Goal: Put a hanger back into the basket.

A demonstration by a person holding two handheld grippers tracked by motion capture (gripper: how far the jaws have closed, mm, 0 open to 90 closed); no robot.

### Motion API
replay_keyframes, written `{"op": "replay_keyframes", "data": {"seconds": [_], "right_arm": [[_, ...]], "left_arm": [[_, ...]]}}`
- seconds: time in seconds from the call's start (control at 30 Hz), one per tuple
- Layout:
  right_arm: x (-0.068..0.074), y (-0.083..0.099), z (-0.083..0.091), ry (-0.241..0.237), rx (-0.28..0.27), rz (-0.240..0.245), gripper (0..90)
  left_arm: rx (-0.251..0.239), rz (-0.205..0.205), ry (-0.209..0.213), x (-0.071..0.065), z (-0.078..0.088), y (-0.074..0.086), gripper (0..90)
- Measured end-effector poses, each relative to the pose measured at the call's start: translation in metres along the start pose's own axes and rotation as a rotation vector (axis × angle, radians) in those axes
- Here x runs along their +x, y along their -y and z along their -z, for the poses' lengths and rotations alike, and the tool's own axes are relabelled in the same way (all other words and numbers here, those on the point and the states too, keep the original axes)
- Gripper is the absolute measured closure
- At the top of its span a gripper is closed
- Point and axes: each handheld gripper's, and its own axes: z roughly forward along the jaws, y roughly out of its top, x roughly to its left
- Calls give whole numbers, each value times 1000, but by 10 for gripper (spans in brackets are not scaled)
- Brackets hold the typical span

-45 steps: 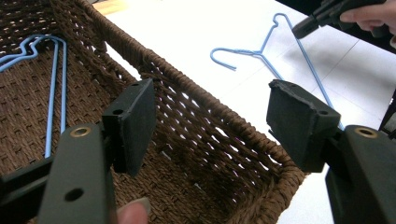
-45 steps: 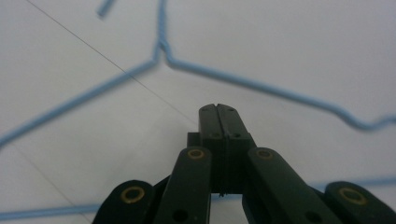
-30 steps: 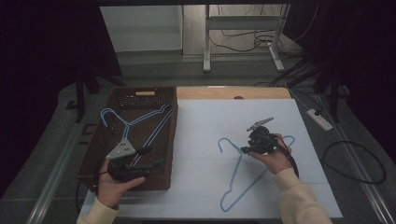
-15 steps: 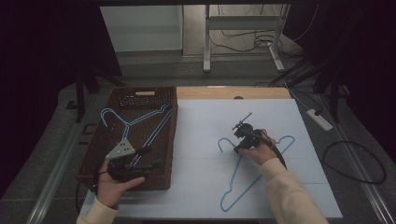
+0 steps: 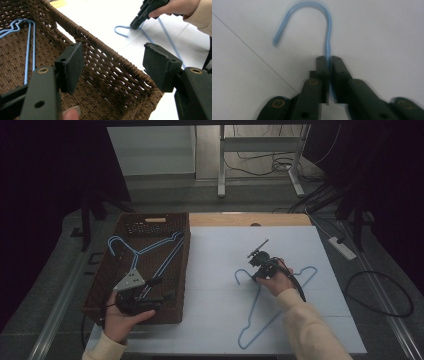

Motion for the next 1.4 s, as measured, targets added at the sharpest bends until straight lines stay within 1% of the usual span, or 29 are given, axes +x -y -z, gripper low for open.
{"op": "replay_keyframes", "data": {"seconds": [0.07,0.13,0.27,0.33,0.37,0.43,0.5,0.53,0.63,0.77,0.8,0.83,0.87,0.93,0.97,1.0,1.03,1.07,1.1,1.13,1.17,1.23,1.33,1.4], "right_arm": [[0,3,5,9,-38,-8,861],[1,5,7,12,-47,-9,862],[2,9,17,9,-94,-16,861],[2,10,18,8,-103,-19,861],[3,11,22,5,-131,-25,861],[4,14,27,2,-163,-34,861],[5,15,29,2,-182,-33,861],[5,15,29,2,-182,-33,861],[6,18,32,0,-199,-35,861],[6,19,34,-2,-212,-40,861],[6,19,34,-2,-212,-40,861],[6,20,34,-2,-217,-41,861],[6,21,34,-2,-225,-43,861],[6,21,35,-3,-229,-44,861],[6,22,35,-4,-233,-46,861],[6,22,35,-4,-233,-46,861],[6,23,36,-5,-238,-46,861],[6,23,36,-5,-238,-46,861],[6,23,36,-6,-240,-47,861],[5,24,37,-7,-246,-46,861],[5,24,37,-7,-247,-46,861],[5,24,38,-8,-248,-47,861],[5,24,38,-8,-250,-49,861],[5,25,38,-8,-252,-49,861]], "left_arm": [[1,-1,-1,0,0,0,329],[2,-1,-2,0,-1,0,329],[4,-4,1,-3,-2,-1,329],[4,-9,3,-4,-3,-1,329],[5,-11,4,-5,-4,-2,329],[7,-15,10,-8,-5,-3,329],[10,-20,15,-11,-7,-4,328],[10,-20,15,-11,-7,-4,328],[23,-26,25,-18,-13,-7,328],[37,-35,44,-31,-23,-13,329],[37,-35,44,-31,-23,-13,328],[44,-35,50,-33,-26,-14,328],[57,-24,63,-38,-31,-17,328],[73,-20,70,-43,-39,-20,329],[73,-20,70,-43,-39,-20,328],[80,-16,74,-45,-42,-21,329],[90,-7,90,-49,-48,-24,328],[90,-7,90,-49,-48,-24,328],[100,-2,101,-52,-53,-26,328],[111,-10,109,-56,-59,-28,327],[111,-10,109,-56,-59,-28,326],[126,-12,119,-61,-65,-30,325],[151,1,136,-64,-75,-33,324],[178,0,150,-68,-83,-35,319]]}}
